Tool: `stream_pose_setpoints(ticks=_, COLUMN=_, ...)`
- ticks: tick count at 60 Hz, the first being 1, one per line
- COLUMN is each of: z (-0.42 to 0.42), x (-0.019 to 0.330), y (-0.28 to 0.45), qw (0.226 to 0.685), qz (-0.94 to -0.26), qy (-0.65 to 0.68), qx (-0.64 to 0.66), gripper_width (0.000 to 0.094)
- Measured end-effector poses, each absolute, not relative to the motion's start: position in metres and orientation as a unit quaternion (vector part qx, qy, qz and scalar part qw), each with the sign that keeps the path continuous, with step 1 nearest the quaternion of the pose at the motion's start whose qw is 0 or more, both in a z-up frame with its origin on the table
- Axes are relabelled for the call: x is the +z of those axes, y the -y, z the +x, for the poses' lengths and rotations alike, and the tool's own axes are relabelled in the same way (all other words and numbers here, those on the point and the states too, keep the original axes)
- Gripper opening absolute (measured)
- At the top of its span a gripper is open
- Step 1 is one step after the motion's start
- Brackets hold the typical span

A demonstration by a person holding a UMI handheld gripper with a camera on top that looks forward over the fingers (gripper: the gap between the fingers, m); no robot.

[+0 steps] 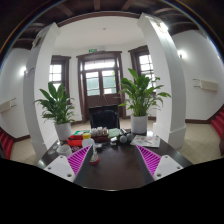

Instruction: Pour water

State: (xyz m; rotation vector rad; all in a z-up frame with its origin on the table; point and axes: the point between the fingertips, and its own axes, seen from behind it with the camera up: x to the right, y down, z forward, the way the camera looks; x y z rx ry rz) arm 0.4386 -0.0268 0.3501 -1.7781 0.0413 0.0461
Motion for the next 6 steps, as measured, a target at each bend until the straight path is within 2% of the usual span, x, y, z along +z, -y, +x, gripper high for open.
stream_pose_setpoints(ticks=6, z=0.4396, x=0.3531, y=0.0305, qw=0.634, qz=-0.773, qy=-0.023, qx=0.023, gripper_width=0.0847)
